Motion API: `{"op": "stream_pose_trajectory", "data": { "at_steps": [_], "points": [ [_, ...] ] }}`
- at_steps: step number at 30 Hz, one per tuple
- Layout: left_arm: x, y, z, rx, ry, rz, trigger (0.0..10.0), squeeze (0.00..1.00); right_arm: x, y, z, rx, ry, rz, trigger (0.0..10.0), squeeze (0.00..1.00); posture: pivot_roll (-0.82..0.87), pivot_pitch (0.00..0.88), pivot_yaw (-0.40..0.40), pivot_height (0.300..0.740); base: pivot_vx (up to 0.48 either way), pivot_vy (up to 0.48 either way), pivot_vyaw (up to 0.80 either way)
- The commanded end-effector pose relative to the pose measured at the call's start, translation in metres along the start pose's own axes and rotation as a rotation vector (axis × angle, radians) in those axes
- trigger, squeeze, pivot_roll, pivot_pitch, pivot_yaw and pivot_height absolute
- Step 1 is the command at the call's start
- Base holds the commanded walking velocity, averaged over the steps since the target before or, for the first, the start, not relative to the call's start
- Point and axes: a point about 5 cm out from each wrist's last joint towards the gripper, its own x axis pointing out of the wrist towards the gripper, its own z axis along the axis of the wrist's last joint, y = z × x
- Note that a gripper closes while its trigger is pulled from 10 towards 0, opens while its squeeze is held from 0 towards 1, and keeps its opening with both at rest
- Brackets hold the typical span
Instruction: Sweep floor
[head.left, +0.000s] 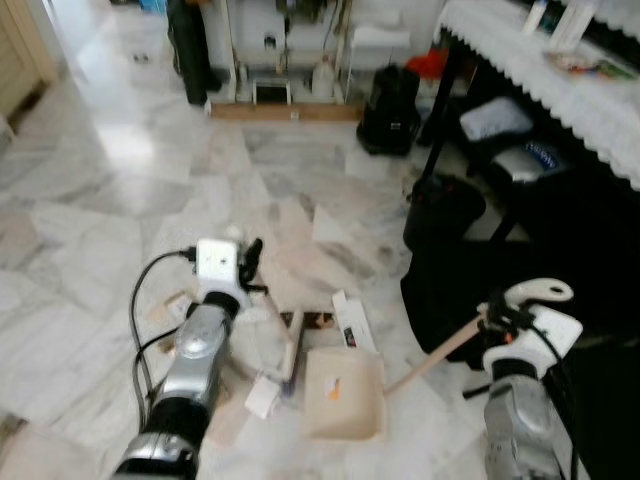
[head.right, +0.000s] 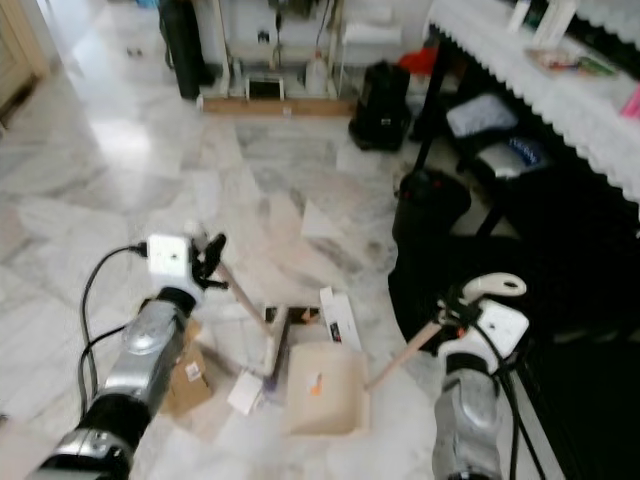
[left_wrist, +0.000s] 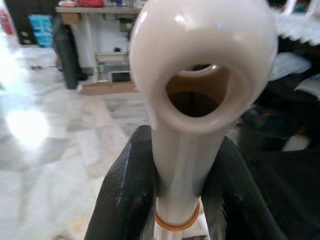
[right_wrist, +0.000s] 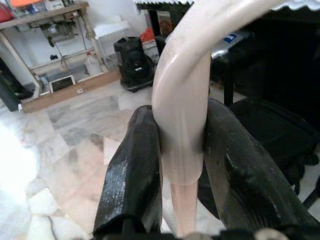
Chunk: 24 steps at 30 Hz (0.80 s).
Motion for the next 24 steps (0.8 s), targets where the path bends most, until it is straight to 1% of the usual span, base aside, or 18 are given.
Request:
{"op": "stream_pose_trajectory", "data": {
  "at_steps": [1, 5, 7, 14, 17, 24],
  "points": [
    [0.0028, -0.0082, 0.0078, -0.006, -0.042, -0.023, 10.0, 0.0, 0.0012, -0.004, 0.0081, 0.009, -0.042, -0.015, 10.0, 0.0, 0.02, 0.08, -0.044, 0.74, 0.0, 0.0, 0.0],
    [0.0026, -0.0076, 0.008, -0.008, -0.041, -0.023, 10.0, 0.0, 0.0014, -0.0043, 0.0089, -0.01, -0.044, -0.014, 10.0, 0.0, 0.02, 0.083, -0.045, 0.74, 0.0, 0.0, 0.0],
    [0.0026, -0.0074, 0.0079, -0.009, -0.04, -0.023, 10.0, 0.0, 0.0016, -0.0044, 0.0098, -0.027, -0.049, -0.012, 10.0, 0.0, 0.02, 0.083, -0.044, 0.74, 0.0, 0.0, 0.8],
    [0.0029, -0.0077, 0.0082, -0.008, -0.04, -0.022, 10.0, 0.0, 0.002, -0.0055, 0.0106, -0.014, -0.052, -0.019, 10.0, 0.0, 0.02, 0.084, -0.045, 0.74, 0.0, 0.0, 0.74],
    [0.0029, -0.0083, 0.0082, -0.009, -0.041, -0.026, 10.0, 0.0, 0.002, -0.0072, 0.0099, -0.003, -0.047, -0.034, 10.0, 0.0, 0.02, 0.084, -0.043, 0.74, 0.0, 0.0, 0.0],
    [0.002, -0.008, 0.0065, -0.006, -0.032, -0.032, 10.0, 0.0, 0.001, -0.0106, 0.0102, -0.026, -0.047, -0.048, 10.0, 0.0, 0.01, 0.09, -0.044, 0.74, 0.0, 0.0, 0.0]
  ]
}}
